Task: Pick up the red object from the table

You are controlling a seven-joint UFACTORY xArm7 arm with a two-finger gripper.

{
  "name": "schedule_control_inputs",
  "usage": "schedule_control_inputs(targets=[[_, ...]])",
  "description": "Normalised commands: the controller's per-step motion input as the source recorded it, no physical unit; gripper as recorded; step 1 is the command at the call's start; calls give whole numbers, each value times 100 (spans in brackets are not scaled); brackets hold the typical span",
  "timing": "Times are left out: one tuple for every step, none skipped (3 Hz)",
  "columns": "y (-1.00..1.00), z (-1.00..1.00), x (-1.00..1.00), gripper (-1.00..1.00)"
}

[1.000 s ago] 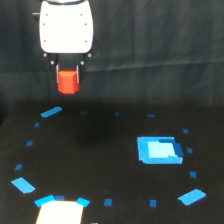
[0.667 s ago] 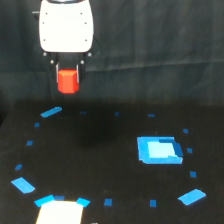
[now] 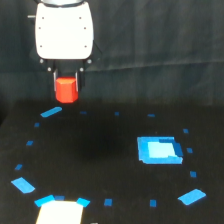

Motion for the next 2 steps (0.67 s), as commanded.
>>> schedule_control_inputs(targets=[[42,41,10,-100],[-79,-18,-26,-100]])
